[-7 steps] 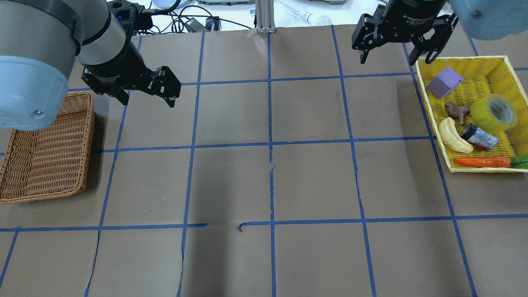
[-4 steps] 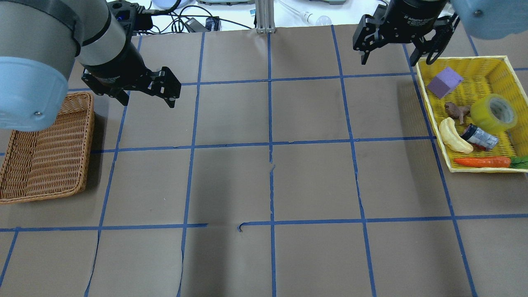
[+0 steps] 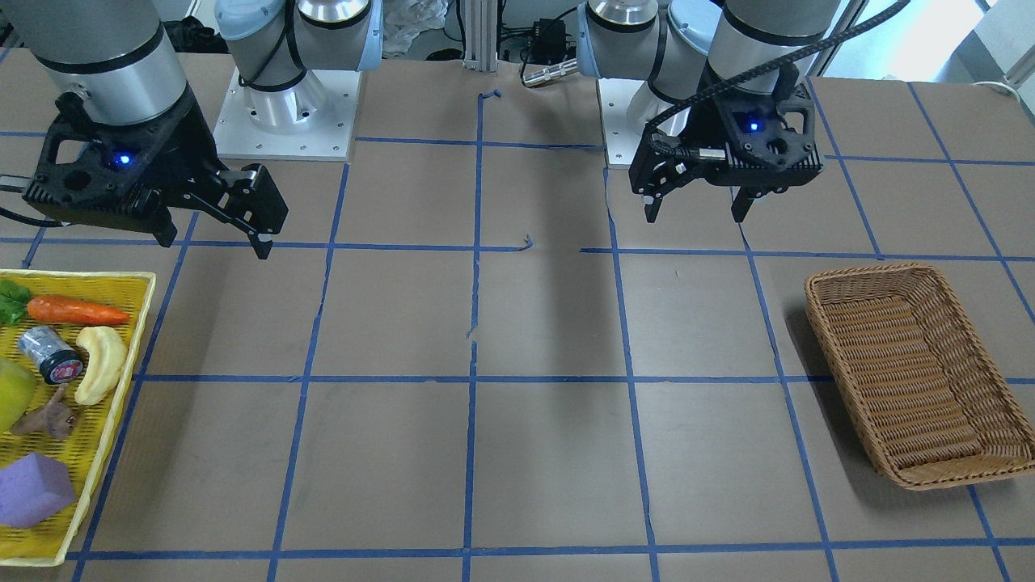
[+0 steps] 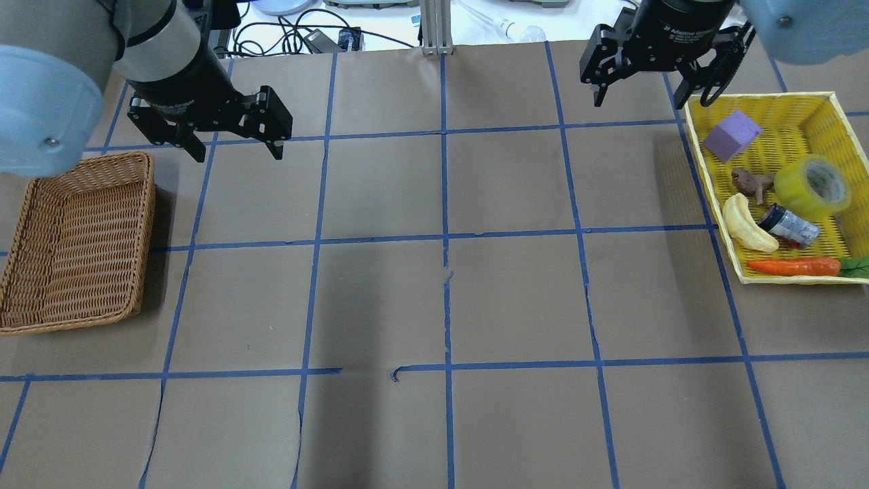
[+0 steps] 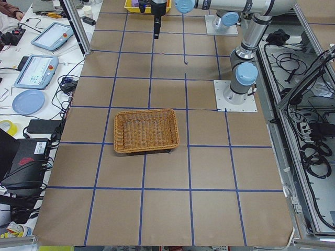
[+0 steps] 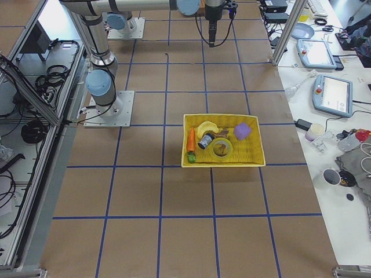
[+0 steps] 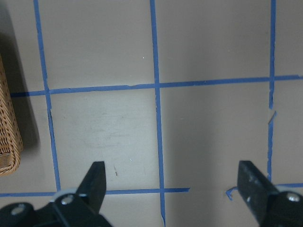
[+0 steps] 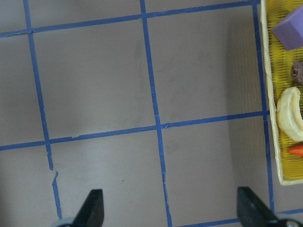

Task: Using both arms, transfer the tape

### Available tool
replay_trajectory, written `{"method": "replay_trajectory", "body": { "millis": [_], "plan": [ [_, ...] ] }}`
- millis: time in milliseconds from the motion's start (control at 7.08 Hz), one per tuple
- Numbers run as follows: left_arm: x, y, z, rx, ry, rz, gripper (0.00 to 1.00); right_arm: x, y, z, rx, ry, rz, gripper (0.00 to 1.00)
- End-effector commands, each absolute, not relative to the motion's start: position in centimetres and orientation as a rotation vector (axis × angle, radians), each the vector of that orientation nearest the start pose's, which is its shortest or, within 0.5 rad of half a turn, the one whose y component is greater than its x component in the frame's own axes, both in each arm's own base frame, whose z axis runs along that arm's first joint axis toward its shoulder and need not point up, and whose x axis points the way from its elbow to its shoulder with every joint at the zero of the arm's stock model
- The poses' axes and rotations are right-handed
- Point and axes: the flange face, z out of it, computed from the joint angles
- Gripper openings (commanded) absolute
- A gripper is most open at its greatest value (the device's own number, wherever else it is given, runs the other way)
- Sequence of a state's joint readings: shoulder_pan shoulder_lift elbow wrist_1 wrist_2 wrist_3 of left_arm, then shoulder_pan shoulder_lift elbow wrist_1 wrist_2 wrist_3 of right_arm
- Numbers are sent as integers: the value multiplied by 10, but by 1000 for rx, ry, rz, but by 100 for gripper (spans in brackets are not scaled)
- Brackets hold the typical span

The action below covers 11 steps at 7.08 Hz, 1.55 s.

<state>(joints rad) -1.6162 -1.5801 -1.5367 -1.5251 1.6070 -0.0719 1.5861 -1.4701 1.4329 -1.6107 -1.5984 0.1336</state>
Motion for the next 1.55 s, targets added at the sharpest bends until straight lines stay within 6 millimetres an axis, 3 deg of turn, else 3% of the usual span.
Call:
{"method": "replay_trajectory", "body": {
  "millis": [0,141,283,565,707,848,989,1272,1413],
  "plan": [
    [-157,-504,507,-44,3100,-45,100,139,-540,507,188,3156,-122,100],
    [-157,-499,506,-29,3098,-40,100,137,-541,508,193,3155,-127,100],
    [-158,-495,505,-27,3099,-47,100,114,-552,498,192,3175,-107,100],
    [-158,-485,502,-25,3102,-47,100,-10,-567,498,92,3167,-95,100],
    [-158,-485,503,-25,3102,-49,100,-52,-570,482,30,3151,-66,100],
    [-158,-485,503,-25,3105,-49,100,-120,-587,443,-107,3128,20,100],
    [-158,-484,503,-25,3106,-49,100,-183,-600,402,-122,3134,-5,100],
    [-158,-484,502,-25,3106,-47,100,-255,-606,322,-244,3026,38,100],
    [-158,-484,503,-25,3106,-49,100,-273,-608,292,-236,2963,-23,100]
  ]
}}
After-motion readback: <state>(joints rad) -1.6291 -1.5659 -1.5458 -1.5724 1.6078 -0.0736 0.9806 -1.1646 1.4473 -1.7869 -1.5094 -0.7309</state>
